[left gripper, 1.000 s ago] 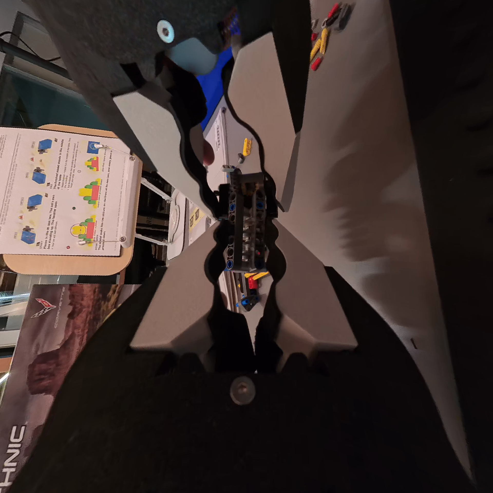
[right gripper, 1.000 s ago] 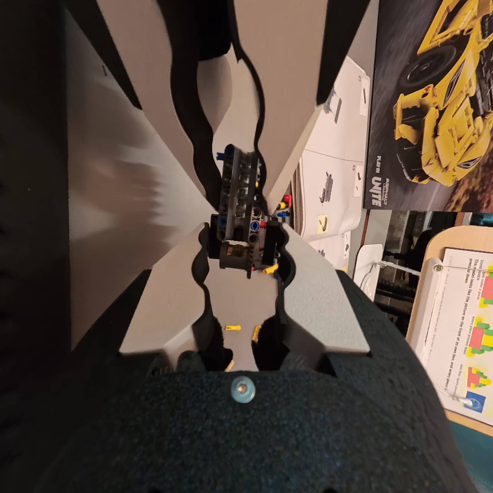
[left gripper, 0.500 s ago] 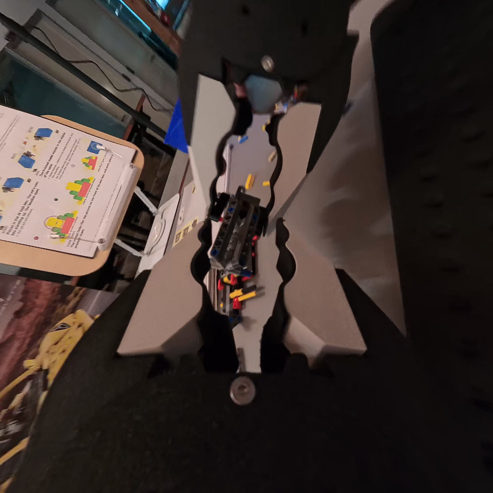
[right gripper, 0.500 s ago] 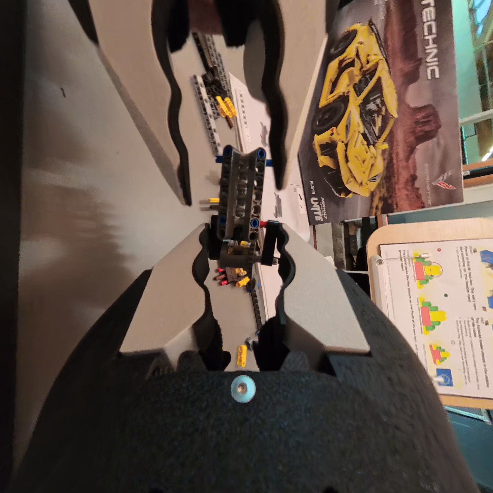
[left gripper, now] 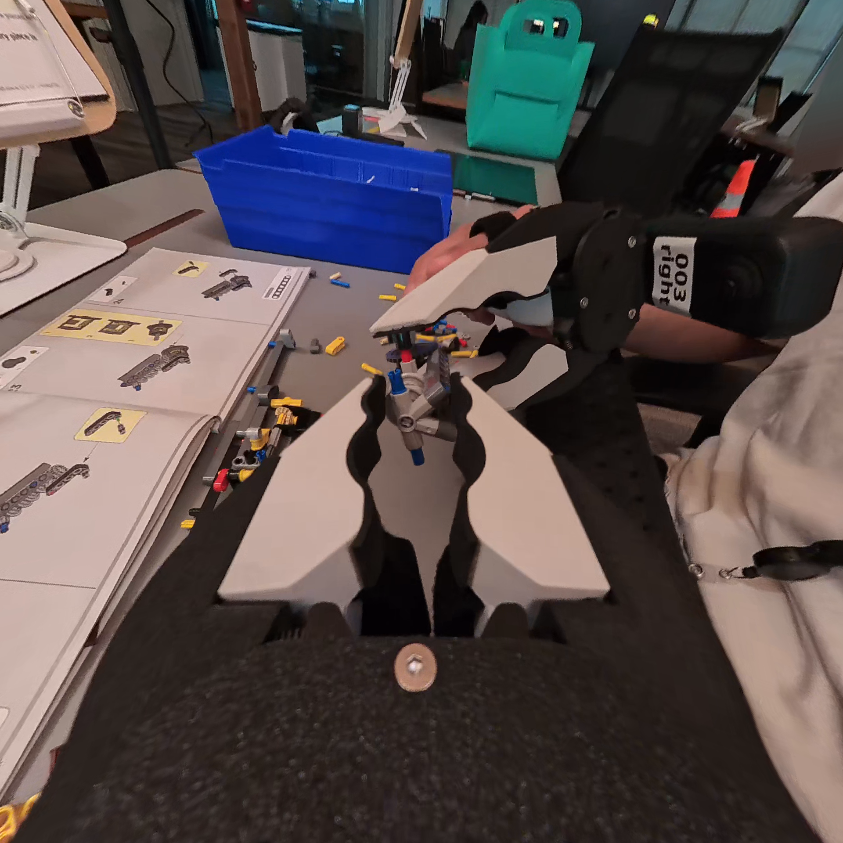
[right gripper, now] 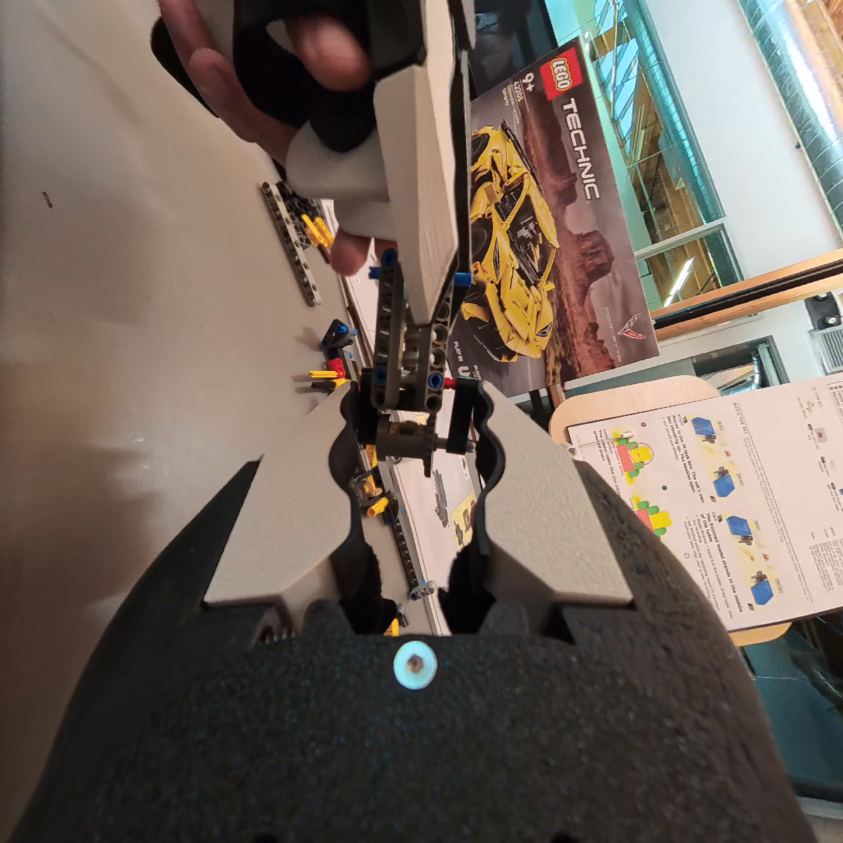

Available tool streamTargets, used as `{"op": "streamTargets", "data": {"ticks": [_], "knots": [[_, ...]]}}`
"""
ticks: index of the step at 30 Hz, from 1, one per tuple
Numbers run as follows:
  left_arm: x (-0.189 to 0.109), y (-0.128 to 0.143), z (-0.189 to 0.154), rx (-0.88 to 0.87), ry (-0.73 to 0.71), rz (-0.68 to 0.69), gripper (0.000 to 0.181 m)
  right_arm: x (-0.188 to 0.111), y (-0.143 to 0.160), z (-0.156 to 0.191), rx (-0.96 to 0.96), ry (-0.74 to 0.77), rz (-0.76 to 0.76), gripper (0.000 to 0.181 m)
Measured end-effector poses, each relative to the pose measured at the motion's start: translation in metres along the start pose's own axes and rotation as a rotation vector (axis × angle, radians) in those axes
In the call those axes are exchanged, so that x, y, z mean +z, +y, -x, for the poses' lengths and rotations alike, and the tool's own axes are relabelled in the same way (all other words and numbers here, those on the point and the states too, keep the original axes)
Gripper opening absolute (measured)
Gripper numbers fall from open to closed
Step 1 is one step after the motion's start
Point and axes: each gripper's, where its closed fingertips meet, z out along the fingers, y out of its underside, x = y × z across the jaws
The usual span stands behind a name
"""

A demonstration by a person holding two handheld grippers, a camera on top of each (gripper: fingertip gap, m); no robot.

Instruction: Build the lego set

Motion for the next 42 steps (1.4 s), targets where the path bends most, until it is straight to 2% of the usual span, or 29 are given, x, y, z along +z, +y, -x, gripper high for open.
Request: {"op": "streamTargets", "data": {"ticks": [5, 9, 18, 20, 26, 32, 36, 40, 42], "knots": [[0.001, 0.01, 0.003, -0.032, 0.018, 0.043, 0.032, 0.0, 0.0, 0.0, -0.016, 0.031, -0.017, 0.049], [0.004, 0.014, 0.002, -0.031, 0.023, 0.058, 0.029, 0.002, 0.003, 0.004, -0.032, 0.03, -0.011, 0.049], [0.011, 0.022, 0.004, -0.027, 0.01, 0.074, 0.023, 0.007, 0.012, 0.022, 0.033, -0.093, 0.033, 0.048], [0.011, 0.023, 0.004, -0.033, 0.013, 0.076, 0.024, 0.007, 0.013, 0.024, 0.028, -0.102, 0.039, 0.043], [0.011, 0.024, 0.005, -0.017, -0.001, 0.096, 0.025, 0.008, 0.014, 0.022, 0.016, -0.08, 0.039, 0.042], [0.009, 0.028, 0.017, -0.088, -0.036, 0.106, 0.024, 0.015, 0.018, 0.021, 0.056, -0.054, 0.058, 0.042], [0.007, 0.025, 0.021, -0.237, 0.016, 0.064, 0.023, 0.012, 0.018, 0.013, 0.147, -0.039, 0.046, 0.056], [0.002, 0.022, 0.024, -0.349, 0.074, 0.02, 0.023, 0.0, 0.017, 0.009, 0.273, -0.09, -0.014, 0.061], [0.0, 0.02, 0.024, -0.385, 0.107, 0.0, 0.023, -0.005, 0.015, 0.011, 0.354, -0.183, -0.041, 0.06]]}}
